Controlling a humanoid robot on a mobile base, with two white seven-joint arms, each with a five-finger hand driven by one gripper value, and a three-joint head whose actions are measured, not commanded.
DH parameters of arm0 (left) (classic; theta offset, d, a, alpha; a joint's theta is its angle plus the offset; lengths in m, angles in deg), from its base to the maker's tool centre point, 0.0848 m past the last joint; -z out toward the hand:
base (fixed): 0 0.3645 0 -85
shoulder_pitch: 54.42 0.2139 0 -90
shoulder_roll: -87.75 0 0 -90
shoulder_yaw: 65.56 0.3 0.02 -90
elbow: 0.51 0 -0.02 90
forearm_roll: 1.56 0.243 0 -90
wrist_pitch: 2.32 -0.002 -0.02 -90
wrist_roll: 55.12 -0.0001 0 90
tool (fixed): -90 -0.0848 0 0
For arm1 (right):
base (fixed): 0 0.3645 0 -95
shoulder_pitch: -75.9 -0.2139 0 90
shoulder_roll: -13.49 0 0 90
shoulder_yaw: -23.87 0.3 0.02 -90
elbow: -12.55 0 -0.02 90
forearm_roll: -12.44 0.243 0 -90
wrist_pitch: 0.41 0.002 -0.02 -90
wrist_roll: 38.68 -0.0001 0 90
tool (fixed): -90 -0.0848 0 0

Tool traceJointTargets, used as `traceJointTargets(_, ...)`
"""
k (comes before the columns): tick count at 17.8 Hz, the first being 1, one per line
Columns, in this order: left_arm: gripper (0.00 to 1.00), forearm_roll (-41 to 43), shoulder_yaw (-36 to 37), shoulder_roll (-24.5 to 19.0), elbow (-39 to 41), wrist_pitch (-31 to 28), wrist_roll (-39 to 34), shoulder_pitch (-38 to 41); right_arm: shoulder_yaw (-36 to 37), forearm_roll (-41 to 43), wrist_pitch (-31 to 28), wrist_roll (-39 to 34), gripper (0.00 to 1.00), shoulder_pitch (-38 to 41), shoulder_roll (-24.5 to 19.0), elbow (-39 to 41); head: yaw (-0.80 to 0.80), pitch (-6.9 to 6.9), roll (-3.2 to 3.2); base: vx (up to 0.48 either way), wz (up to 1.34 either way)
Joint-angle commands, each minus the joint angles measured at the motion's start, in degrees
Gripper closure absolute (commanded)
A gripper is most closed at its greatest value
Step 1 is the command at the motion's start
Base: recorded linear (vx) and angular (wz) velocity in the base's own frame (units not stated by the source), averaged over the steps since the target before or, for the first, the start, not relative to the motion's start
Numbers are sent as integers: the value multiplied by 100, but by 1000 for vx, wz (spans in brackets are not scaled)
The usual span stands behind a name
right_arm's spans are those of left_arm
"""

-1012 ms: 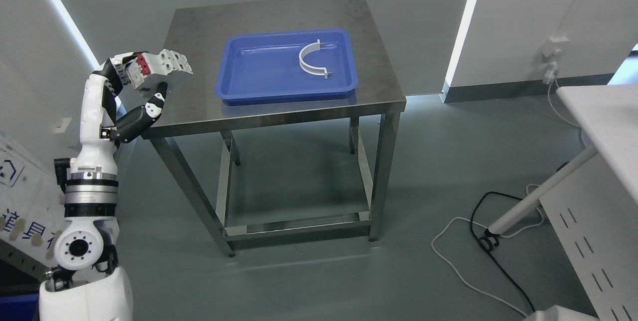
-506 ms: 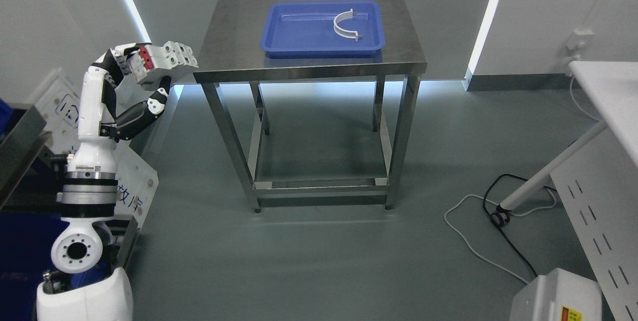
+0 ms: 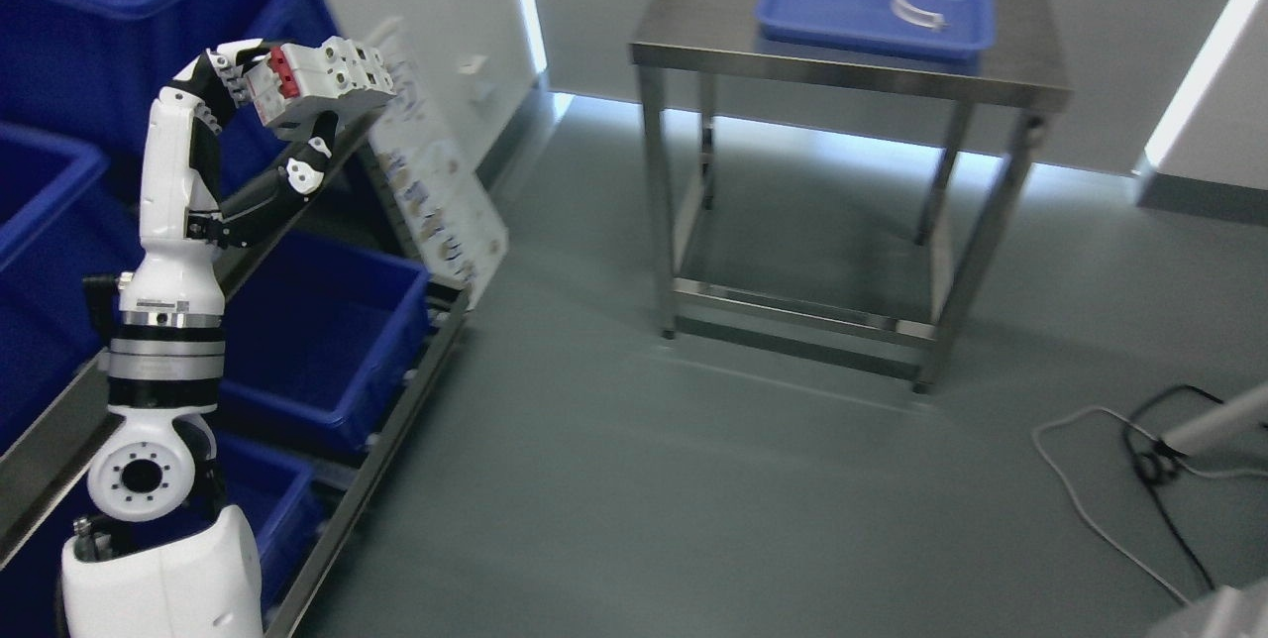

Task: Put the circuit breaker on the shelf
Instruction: 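Hold the breaker raised in the left hand while turning toward the bin shelf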

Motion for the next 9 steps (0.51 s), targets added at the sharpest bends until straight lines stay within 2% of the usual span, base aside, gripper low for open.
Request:
traceJointTargets(1,84,5,26,-95,84,-41,422,-377,-114,0,-372,1,0,-2,100,0,0,0,0,-215,1269)
traceJointTargets(7,84,13,35,-143,5,-523,510,-1044,-114,0,-372,1,0,-2,100,0,0,-1,0,-157,1420)
traceJointTargets(9,84,48,87,-310,-126,-814,965,-1509,-114,0,-372,1,0,-2,100,0,0,-1,0,-44,1426)
